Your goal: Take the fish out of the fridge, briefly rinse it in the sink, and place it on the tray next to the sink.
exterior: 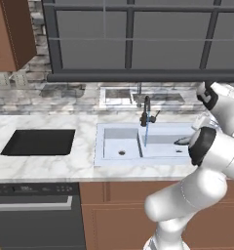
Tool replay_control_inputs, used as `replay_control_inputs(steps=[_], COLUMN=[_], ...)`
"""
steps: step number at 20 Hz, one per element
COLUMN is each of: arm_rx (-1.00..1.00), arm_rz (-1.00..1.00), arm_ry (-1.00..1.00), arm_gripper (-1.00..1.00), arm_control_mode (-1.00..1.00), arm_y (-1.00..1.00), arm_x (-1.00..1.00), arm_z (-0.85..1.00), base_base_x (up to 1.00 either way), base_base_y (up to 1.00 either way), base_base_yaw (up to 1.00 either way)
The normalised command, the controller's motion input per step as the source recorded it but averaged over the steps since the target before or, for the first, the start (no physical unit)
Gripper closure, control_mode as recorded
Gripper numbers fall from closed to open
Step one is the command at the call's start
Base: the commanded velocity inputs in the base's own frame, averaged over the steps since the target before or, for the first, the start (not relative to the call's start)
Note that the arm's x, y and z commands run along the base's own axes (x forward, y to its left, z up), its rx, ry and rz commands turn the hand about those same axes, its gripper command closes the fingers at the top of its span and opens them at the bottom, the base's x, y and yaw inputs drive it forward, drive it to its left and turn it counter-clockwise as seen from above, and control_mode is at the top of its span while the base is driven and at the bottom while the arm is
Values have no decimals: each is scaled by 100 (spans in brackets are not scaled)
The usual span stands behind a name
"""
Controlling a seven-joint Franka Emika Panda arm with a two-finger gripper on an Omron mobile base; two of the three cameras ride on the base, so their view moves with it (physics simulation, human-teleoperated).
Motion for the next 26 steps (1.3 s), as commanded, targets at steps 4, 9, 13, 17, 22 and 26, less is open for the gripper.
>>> replay_control_inputs(steps=[4, 9, 13, 17, 22, 26], arm_rx=[6, 15, 12, 14, 8, 0], arm_rz=[1, 2, 0, 0, 0, 0], arm_ry=[-3, -1, -1, -3, -3, -6], arm_gripper=[100, 100, 100, 100, 100, 100], arm_control_mode=[-100, -100, -100, -100, -100, -100], arm_y=[-9, -3, 0, 0, 0, 0], arm_x=[4, 24, 55, 82, 71, 39], arm_z=[-22, -7, 0, 0, -12, -49], base_base_x=[0, 0, 0, 0, 0, 0], base_base_y=[0, 0, 0, 0, 0, 0], base_base_yaw=[0, 0, 0, 0, 0, 0])
